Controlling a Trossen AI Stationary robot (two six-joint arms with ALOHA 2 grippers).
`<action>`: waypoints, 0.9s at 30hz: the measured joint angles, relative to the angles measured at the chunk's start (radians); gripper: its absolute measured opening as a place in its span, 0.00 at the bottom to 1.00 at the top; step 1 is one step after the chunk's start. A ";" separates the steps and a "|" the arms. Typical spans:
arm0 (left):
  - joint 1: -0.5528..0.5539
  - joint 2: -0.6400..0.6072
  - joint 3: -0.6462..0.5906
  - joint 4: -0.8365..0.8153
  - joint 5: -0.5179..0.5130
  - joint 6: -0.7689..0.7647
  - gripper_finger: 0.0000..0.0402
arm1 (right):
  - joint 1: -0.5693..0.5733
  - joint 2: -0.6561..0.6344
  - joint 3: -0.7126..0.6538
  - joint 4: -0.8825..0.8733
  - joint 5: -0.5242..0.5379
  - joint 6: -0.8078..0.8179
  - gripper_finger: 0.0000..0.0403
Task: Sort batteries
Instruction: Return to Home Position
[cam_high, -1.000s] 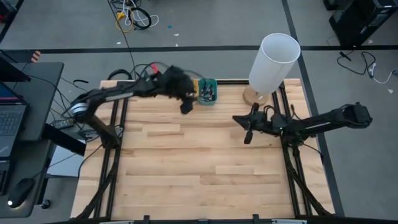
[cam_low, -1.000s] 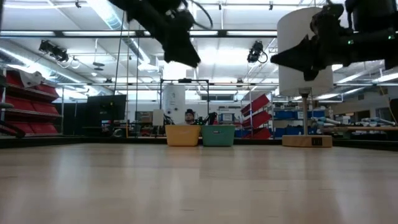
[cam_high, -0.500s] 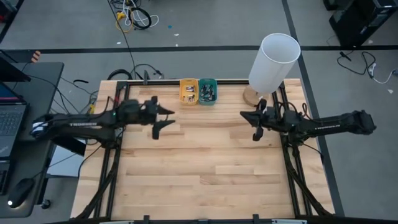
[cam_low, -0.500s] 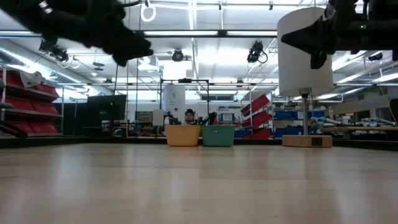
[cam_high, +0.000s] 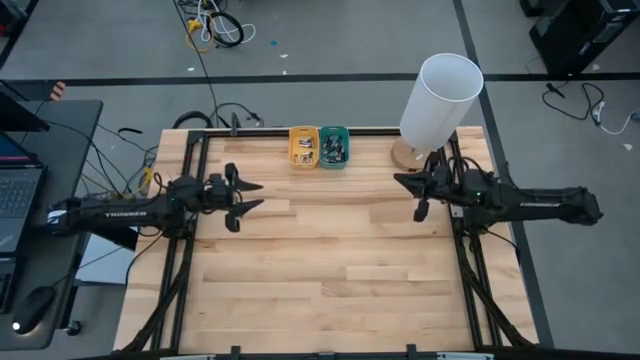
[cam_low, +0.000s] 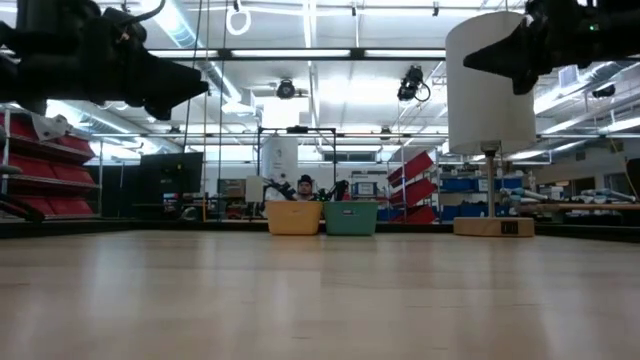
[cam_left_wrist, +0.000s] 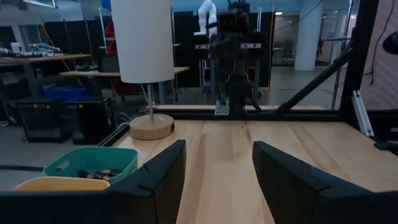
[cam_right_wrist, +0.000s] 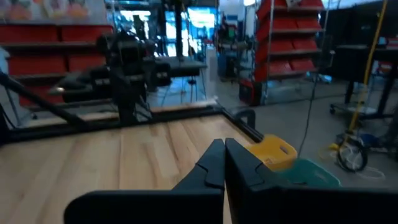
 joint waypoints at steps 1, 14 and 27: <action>0.000 -0.012 -0.010 0.004 0.000 -0.002 0.50 | -0.004 -0.021 -0.002 -0.030 0.001 0.006 0.00; -0.006 -0.111 -0.083 0.036 0.004 -0.047 0.50 | 0.009 -0.163 -0.166 0.049 -0.005 0.136 0.00; -0.011 -0.124 -0.083 -0.052 0.011 -0.073 0.50 | 0.098 -0.297 -0.297 0.120 0.095 0.169 0.00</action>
